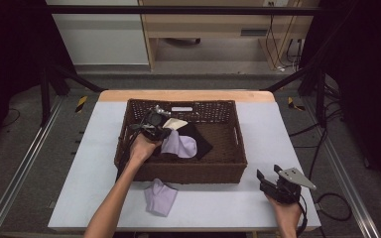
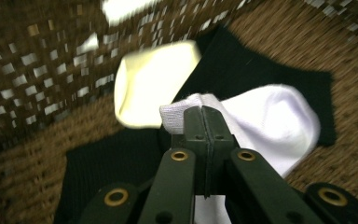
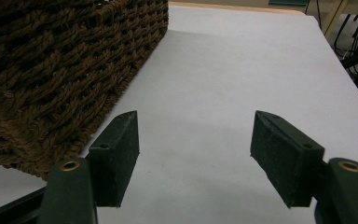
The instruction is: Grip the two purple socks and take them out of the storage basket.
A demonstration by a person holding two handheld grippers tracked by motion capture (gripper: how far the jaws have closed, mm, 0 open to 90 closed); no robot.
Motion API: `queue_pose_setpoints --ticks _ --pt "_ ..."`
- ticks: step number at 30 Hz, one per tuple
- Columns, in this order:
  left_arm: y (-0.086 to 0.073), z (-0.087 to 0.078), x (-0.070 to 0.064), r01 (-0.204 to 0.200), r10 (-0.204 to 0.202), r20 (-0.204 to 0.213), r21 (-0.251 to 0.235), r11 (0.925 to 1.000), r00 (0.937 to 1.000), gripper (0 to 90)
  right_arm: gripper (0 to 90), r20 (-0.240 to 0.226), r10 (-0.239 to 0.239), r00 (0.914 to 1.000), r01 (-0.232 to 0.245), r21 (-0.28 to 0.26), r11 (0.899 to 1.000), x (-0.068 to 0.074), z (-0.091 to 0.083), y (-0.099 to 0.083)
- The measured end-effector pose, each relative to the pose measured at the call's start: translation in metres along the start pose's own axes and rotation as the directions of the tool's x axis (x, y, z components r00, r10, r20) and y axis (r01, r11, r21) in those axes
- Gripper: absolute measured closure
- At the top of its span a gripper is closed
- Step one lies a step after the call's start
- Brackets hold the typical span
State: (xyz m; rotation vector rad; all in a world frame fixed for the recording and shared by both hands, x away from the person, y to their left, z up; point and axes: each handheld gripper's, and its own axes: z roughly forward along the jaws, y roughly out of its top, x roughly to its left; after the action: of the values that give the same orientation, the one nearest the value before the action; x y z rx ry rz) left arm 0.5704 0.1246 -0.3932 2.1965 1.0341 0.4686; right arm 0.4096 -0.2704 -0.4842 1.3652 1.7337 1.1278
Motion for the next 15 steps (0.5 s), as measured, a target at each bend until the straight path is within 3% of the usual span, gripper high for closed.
queue_pose_setpoints --ticks 2,6,11,15 --pt "0.001 -0.006 -0.003 -0.023 0.023 -0.006 -0.049 0.9985 0.9997 89.3 32.8 -0.001 0.000 1.0000 0.000 0.001 1.000 0.000 0.000 0.000" --pt "0.004 -0.018 -0.007 -0.021 0.022 0.003 -0.149 0.9886 0.9998 89.3 32.8 0.001 0.002 1.0000 -0.002 0.000 1.000 0.000 0.000 0.000" --pt "0.005 -0.038 -0.010 -0.013 0.019 0.020 -0.256 0.9667 0.9996 89.4 32.8 0.000 0.001 1.0000 -0.001 0.002 1.000 0.000 0.000 0.000" --pt "0.005 -0.055 -0.012 -0.012 0.024 0.035 -0.313 0.9498 0.9991 89.4 32.8 0.000 0.000 1.0000 0.000 0.003 1.000 0.000 0.000 0.000"
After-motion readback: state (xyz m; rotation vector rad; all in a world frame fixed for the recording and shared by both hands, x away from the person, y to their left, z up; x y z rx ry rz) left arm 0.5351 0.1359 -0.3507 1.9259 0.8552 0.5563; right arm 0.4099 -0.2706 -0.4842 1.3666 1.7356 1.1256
